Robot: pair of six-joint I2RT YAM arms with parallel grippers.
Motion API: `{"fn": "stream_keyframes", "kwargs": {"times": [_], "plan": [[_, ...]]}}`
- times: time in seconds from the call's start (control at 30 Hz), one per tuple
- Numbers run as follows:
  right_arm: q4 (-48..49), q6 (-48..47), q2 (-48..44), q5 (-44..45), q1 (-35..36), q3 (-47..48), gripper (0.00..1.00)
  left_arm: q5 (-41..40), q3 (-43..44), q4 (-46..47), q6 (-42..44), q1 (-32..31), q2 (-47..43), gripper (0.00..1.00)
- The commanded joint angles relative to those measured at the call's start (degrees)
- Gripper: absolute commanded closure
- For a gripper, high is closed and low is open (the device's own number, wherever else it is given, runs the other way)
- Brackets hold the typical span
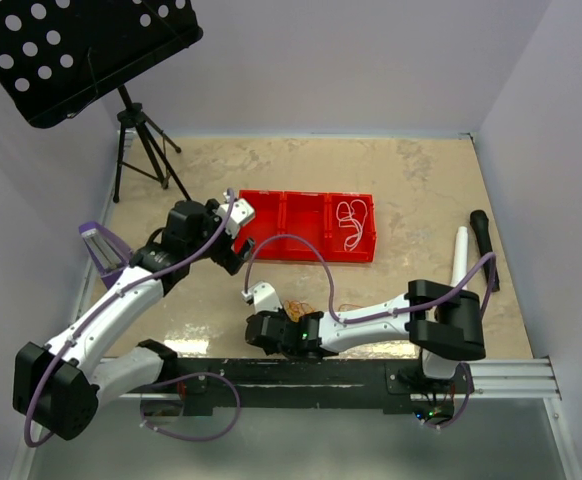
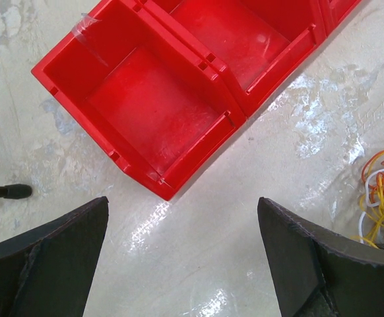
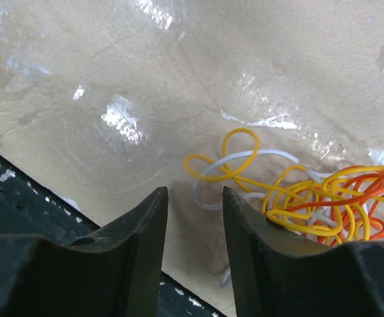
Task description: Untangle the cables
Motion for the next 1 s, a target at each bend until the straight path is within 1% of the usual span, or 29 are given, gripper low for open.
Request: {"fn": "stream_keyframes", "kwargs": {"times": [0.0,0.07,0.2,0.3,0.43,0.5,0.53,0.6,0.63,0.67,0.77,0.83,0.97], "plan": [[1.6,1.2,0.3,3.5,0.2,3.1,0.59,1.9,-0.7,1.6,0.8,0.3,-2.4,0.00],[2.2,1.0,0.4,3.3,0.1,3.5,0.62,1.9,-0.6,1.6,0.8,0.3,-2.4,0.00],[1.9,0.6,0.9,3.3,0.1,4.9,0.72,1.7,-0.7,2.0,0.6,0.3,-2.2,0.00],[1.8,0.5,1.1,3.1,0.1,5.0,0.74,1.7,-0.5,2.3,0.1,0.3,-2.4,0.00],[1.5,0.0,0.5,2.6,0.1,5.4,0.85,1.8,-0.7,2.5,-0.1,0.3,-2.7,0.00],[0.3,-0.3,-0.2,2.8,0.1,6.4,0.98,1.8,-0.6,2.8,-0.3,0.3,-2.7,0.00],[0.2,-0.7,-1.0,2.8,0.1,6.8,1.00,1.8,-0.7,2.8,-0.5,0.3,-2.8,0.00],[0.8,-3.4,-5.0,1.2,0.2,7.5,1.00,1.6,-0.5,3.1,-0.5,0.3,-2.9,0.00],[2.2,-5.6,-6.7,-1.9,0.2,7.1,1.00,1.2,-0.5,3.3,-0.7,0.4,-3.0,0.00],[4.1,-7.4,-10.2,-5.0,0.1,6.5,1.00,0.6,-0.2,3.3,-0.7,0.3,-3.0,0.00],[5.9,-10.8,-20.1,-10.3,-0.6,6.3,1.00,0.0,1.5,1.4,0.0,0.3,-2.7,0.00],[3.7,-12.1,-23.5,-12.4,-1.3,8.1,1.00,0.4,1.8,1.1,-0.7,0.3,-2.9,0.00],[0.2,-13.1,-27.8,-12.7,-1.9,11.5,1.00,5.3,3.0,1.4,-5.2,0.6,-4.3,0.00]]}}
